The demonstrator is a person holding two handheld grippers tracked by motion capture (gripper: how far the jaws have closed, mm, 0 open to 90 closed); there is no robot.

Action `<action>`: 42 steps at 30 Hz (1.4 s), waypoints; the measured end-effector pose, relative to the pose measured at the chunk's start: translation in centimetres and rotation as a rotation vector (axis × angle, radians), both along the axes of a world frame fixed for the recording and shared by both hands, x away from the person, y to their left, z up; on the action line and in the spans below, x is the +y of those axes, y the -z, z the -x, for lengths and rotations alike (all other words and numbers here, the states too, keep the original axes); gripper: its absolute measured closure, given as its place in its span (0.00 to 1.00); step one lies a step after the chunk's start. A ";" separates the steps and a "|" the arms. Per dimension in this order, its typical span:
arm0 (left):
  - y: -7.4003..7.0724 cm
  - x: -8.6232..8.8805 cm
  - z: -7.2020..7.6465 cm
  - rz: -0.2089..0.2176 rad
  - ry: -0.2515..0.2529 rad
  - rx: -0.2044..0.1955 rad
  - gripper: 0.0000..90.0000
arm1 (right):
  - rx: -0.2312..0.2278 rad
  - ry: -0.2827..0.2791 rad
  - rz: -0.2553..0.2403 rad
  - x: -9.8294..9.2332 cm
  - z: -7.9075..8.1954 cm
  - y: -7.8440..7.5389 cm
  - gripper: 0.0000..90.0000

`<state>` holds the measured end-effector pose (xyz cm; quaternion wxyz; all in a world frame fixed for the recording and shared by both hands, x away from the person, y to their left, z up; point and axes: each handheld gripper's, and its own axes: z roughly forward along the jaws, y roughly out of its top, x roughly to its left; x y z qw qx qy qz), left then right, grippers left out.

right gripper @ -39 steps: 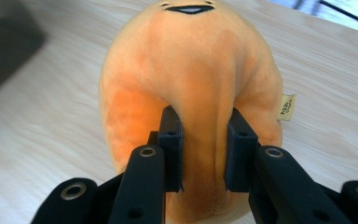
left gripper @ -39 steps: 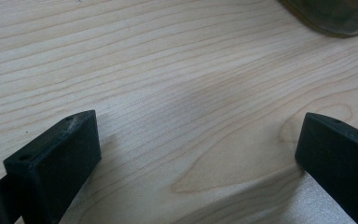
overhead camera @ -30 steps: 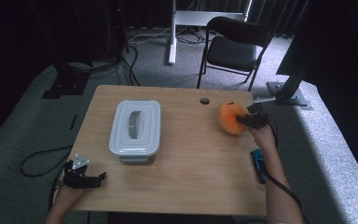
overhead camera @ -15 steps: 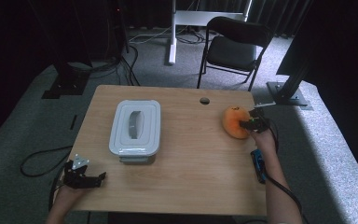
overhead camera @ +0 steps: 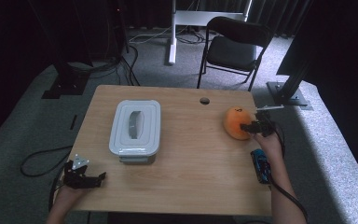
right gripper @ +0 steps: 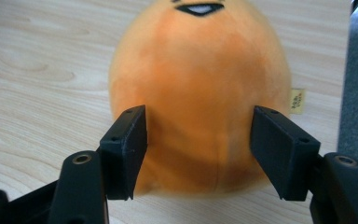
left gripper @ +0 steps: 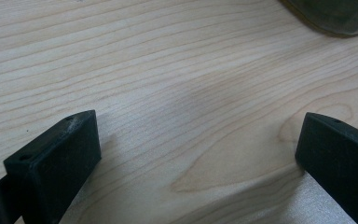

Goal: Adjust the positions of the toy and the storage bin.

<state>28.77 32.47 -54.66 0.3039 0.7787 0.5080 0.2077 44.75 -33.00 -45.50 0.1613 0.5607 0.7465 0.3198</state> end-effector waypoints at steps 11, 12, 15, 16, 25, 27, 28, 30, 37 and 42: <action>0.0 0.0 0.0 0.000 0.000 0.000 0.00 | -0.057 0.020 -0.053 -0.7 2.4 -1.1 0.26; 0.0 0.0 0.0 0.000 0.000 0.000 0.00 | -0.058 0.015 -0.051 -0.8 2.7 -1.0 0.26; 0.0 0.0 0.0 0.000 0.000 0.000 0.00 | -0.058 0.023 -0.039 -1.0 3.7 -0.7 0.23; 0.0 0.0 0.0 0.000 0.000 0.000 0.00 | -0.061 0.031 -0.037 -1.1 4.0 -0.6 0.23; 0.0 0.0 0.0 0.000 0.000 0.000 0.00 | -0.046 0.046 -0.036 -1.7 6.5 0.8 0.15; 0.0 0.0 0.0 0.000 0.000 0.000 0.00 | -0.046 0.051 -0.039 -1.8 7.0 1.3 0.14; 0.0 0.0 0.0 0.000 0.000 0.000 0.00 | -0.042 0.055 -0.038 -1.9 7.2 1.5 0.13; 0.0 0.0 0.0 0.000 0.000 0.000 0.00 | -0.034 0.068 -0.032 -2.1 7.7 2.1 0.13; 0.0 0.0 0.0 0.000 0.000 0.000 0.00 | -0.017 0.107 -0.034 -3.1 9.3 3.4 0.15; 0.0 0.0 0.0 0.000 0.000 0.000 0.00 | 0.038 0.151 -0.022 -4.0 10.7 4.7 0.15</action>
